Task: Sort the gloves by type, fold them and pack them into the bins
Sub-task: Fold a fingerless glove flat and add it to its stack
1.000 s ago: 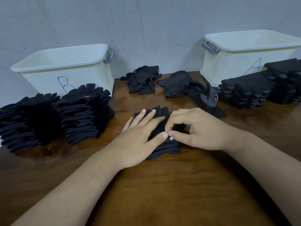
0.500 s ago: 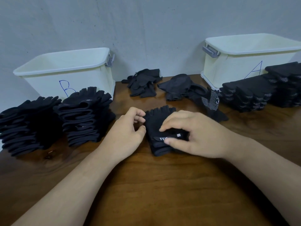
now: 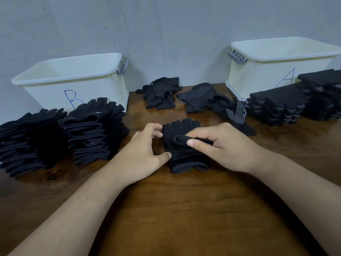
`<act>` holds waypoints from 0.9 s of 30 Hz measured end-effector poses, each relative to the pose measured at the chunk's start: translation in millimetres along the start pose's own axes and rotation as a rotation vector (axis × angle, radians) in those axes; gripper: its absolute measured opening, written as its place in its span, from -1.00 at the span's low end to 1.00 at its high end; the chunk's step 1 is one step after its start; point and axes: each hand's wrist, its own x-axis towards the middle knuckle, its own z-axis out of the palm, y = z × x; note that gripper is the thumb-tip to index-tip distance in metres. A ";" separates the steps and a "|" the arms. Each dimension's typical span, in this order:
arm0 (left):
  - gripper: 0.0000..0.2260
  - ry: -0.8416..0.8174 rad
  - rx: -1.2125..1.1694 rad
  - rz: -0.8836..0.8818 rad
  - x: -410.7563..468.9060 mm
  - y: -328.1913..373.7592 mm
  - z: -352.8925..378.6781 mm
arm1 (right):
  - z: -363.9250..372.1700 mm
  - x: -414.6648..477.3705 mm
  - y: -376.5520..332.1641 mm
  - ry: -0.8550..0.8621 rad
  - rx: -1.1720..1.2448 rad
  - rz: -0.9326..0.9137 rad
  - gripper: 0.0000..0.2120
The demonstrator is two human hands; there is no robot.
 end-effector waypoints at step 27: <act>-0.56 -0.029 0.040 0.181 -5.8 14.6 20.8 | 3.9 4.4 16.3 0.053 0.090 0.077 -0.72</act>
